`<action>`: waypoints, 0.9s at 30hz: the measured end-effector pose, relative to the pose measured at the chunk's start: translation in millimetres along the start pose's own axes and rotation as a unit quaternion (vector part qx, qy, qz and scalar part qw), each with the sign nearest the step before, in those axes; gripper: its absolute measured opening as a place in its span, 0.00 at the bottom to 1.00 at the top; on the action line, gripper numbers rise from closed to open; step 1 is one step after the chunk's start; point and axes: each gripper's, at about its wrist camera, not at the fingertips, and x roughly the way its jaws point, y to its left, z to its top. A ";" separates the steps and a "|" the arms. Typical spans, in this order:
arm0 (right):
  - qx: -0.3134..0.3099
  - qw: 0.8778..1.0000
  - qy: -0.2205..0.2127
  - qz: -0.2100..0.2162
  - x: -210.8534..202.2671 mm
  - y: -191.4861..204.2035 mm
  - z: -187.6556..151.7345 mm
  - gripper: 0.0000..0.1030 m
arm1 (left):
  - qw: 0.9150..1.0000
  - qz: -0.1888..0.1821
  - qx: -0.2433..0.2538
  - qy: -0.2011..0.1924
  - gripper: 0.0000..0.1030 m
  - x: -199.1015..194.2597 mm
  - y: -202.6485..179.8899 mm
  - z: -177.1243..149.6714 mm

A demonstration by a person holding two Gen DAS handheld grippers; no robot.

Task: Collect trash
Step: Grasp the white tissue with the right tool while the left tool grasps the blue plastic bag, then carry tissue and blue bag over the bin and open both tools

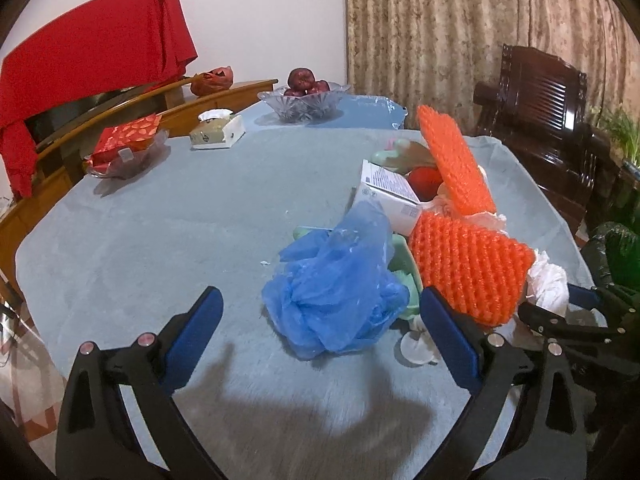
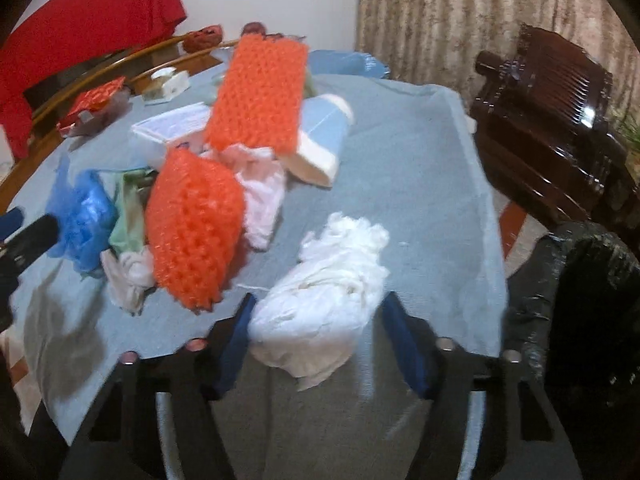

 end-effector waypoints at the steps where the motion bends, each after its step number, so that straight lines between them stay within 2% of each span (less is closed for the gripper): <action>1: -0.002 1.000 0.000 0.007 0.1 1.0 0.0 0.44 | 1.000 0.000 0.003 0.003 0.86 5.1 -0.8 0.7; 4: -0.006 1.000 -0.003 0.022 -2.1 2.6 0.4 0.35 | 1.000 -0.007 0.003 0.017 0.72 19.2 -0.9 2.6; 5: -0.008 1.000 -0.004 0.026 -3.9 2.6 1.2 0.34 | 1.000 -0.013 0.000 0.023 0.70 24.2 0.0 2.4; 7: -0.009 0.999 -0.007 0.030 -7.8 2.6 2.5 0.33 | 0.999 -0.032 -0.008 0.033 0.53 30.8 2.2 1.1; 8: -0.008 0.999 -0.009 0.031 -10.3 3.0 3.2 0.33 | 0.998 -0.044 -0.012 0.036 0.48 33.2 3.5 1.2; 13: -0.012 0.999 -0.017 0.030 -22.8 4.1 4.5 0.33 | 0.998 -0.049 -0.015 0.036 0.19 27.6 8.5 3.5; 17: -0.010 0.999 -0.031 0.030 -37.8 1.8 6.6 0.33 | 0.998 -0.053 -0.028 0.025 0.08 8.0 16.9 5.4; 22: -0.005 0.998 -0.058 0.033 -64.5 -1.8 10.4 0.33 | 0.998 -0.062 -0.026 0.003 0.05 -29.0 15.0 7.9; 27: -0.001 0.996 -0.083 0.038 -94.0 -6.1 10.5 0.33 | 0.995 -0.088 -0.027 -0.025 0.05 -66.9 5.1 17.4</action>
